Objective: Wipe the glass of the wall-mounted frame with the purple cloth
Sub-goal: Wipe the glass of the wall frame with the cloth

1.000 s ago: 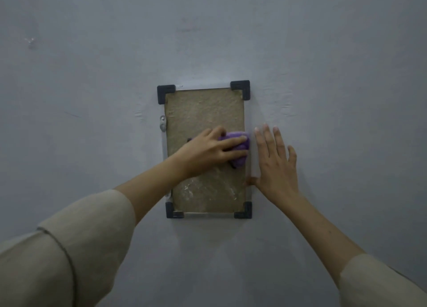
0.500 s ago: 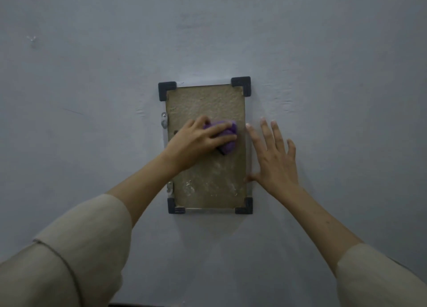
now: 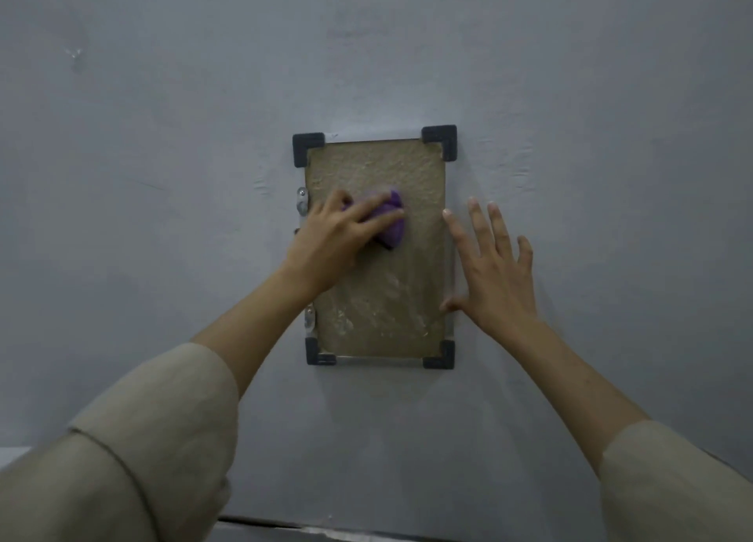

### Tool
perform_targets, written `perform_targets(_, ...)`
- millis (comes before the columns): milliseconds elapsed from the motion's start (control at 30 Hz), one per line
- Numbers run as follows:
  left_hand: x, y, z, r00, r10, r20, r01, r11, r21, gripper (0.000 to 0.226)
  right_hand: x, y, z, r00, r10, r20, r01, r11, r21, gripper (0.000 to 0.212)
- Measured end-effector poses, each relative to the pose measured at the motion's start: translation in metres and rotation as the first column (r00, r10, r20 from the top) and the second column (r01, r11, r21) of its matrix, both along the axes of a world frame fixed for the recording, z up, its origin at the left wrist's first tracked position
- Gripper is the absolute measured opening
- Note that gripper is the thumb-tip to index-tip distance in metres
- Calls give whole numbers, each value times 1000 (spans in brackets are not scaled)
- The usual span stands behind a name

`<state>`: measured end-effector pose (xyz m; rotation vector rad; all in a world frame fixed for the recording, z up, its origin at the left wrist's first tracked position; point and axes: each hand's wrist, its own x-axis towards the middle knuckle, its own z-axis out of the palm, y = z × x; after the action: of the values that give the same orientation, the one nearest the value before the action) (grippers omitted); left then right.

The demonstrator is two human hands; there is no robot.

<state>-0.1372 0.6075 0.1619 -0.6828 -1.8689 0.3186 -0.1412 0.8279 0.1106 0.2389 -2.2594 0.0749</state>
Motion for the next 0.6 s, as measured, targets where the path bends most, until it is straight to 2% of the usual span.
perform_targets(67, 2, -1, -6, 999, 37, 17, -39, 974, 225, 55, 1, -1, 0, 1000, -3, 9, 3, 1000, -6, 128)
perform_targets(100, 3, 0, -13, 999, 36, 24, -41, 970, 239, 54, 1, -1, 0, 1000, -4, 13, 4, 1000, -5, 128)
perform_targets(133, 4, 2, -20, 999, 24, 28, -29, 982, 188, 53, 1, -2, 0, 1000, -4, 14, 4, 1000, -3, 128)
perform_targets(200, 4, 3, -35, 999, -6, 52, 8, 999, -38, 55, 0, -3, 2, 1000, -9, 20, 9, 1000, 3, 129)
perform_targets(267, 4, -2, -38, 998, -14, 64, 27, 978, -208, 59, -2, -4, 2, 1000, -14, 26, 14, 1000, 4, 129)
perform_targets(400, 0, -11, -24, 999, -5, 43, 12, 985, -173, 58, -6, -3, 3, 1000, -13, 26, 13, 1000, -5, 130)
perform_targets(600, -4, -7, -35, 999, 45, -2, -44, 993, -108, 53, -7, -4, 4, 1000, -25, 8, 25, 1000, -1, 130)
